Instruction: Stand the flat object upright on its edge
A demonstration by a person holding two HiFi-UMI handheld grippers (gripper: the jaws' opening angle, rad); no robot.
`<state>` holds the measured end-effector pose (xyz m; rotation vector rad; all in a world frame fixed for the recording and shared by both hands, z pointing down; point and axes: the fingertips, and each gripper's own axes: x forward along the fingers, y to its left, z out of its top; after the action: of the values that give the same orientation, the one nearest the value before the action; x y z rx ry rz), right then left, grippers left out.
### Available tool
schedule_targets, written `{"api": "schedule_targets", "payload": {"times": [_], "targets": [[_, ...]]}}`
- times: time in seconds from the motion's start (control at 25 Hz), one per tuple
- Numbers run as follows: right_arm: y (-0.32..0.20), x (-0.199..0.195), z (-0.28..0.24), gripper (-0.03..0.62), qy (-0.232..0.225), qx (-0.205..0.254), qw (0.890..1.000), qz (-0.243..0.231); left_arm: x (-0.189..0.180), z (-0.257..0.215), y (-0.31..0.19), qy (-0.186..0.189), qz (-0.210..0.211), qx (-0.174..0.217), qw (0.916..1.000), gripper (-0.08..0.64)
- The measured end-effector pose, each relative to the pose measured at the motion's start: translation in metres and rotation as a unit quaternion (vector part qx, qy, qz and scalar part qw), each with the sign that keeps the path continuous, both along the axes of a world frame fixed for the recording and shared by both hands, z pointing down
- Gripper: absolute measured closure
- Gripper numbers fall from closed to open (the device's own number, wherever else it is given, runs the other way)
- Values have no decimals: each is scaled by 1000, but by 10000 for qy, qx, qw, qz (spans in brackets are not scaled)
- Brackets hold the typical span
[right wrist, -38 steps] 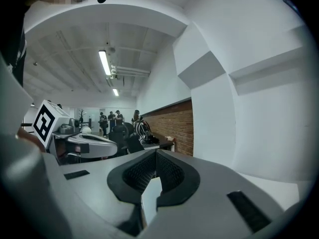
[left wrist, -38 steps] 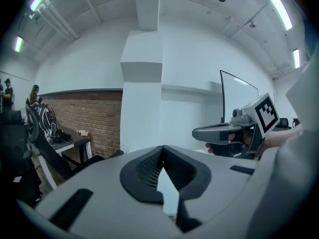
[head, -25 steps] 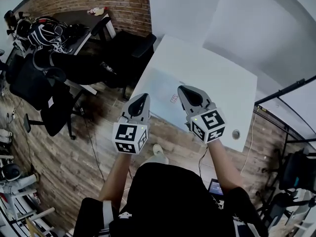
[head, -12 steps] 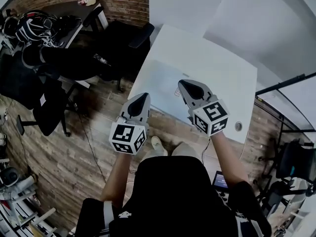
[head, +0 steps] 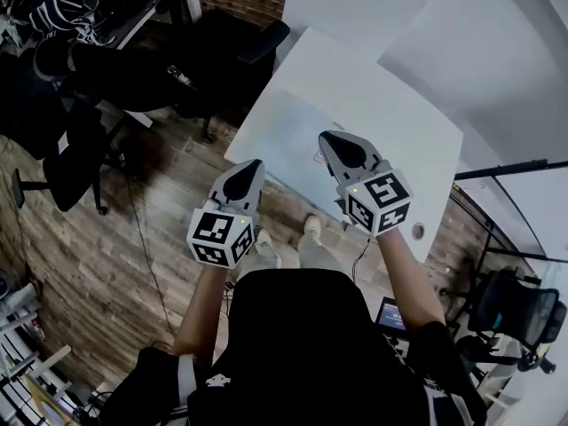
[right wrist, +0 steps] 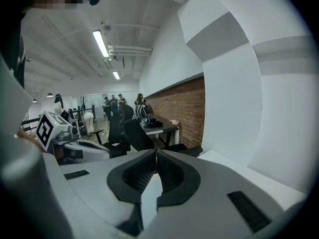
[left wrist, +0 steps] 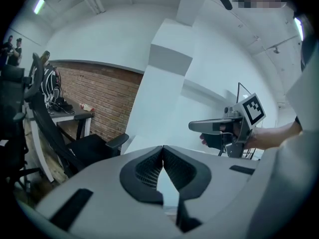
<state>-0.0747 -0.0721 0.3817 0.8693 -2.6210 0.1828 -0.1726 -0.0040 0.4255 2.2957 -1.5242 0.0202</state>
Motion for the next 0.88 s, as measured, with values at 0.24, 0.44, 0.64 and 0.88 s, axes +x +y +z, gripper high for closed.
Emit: {"api": "schedule_targets", "payload": {"times": [0.24, 0.44, 0.64, 0.88], "targets": [[-12, 0, 16, 549, 205, -159, 9994, -243, 8, 23, 8, 188, -143, -167, 9996, 548], [-15, 5, 29, 549, 300, -334, 9979, -456, 20, 44, 20, 336, -289, -397, 9982, 548], [-16, 12, 51, 549, 474, -567, 9948, -696, 36, 68, 27, 401, -414, -648, 9962, 548], [-15, 20, 82, 548, 767, -764, 9895, -958, 53, 99, 38, 530, -629, -944, 9921, 548]]}}
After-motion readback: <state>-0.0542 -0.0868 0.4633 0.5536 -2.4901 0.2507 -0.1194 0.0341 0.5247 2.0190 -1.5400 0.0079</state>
